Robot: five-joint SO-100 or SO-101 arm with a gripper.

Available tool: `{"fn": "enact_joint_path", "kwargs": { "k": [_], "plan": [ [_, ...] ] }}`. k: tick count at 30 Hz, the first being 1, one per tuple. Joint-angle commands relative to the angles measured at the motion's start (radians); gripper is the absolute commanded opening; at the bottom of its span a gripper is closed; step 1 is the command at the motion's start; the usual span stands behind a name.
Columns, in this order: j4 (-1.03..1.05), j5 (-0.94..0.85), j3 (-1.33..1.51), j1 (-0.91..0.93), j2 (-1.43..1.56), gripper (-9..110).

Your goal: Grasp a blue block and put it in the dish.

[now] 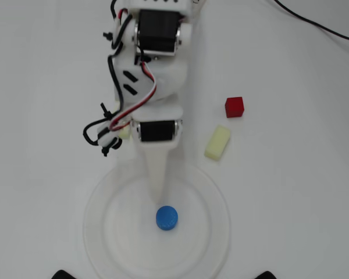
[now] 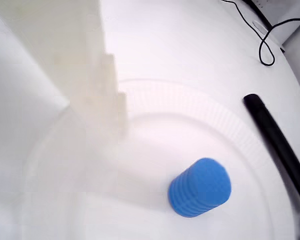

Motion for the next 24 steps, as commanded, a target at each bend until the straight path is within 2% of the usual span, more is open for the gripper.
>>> {"fn": "enact_joint_path", "kwargs": {
  "k": [1,16,24],
  "plan": [
    [0.017,-0.002,0.123,0.014,0.267,31],
    [0.026,-0.081,1.215,0.003,1.540,31],
    [0.149,-0.124,1.474,0.048,1.848,31]
  ]
}}
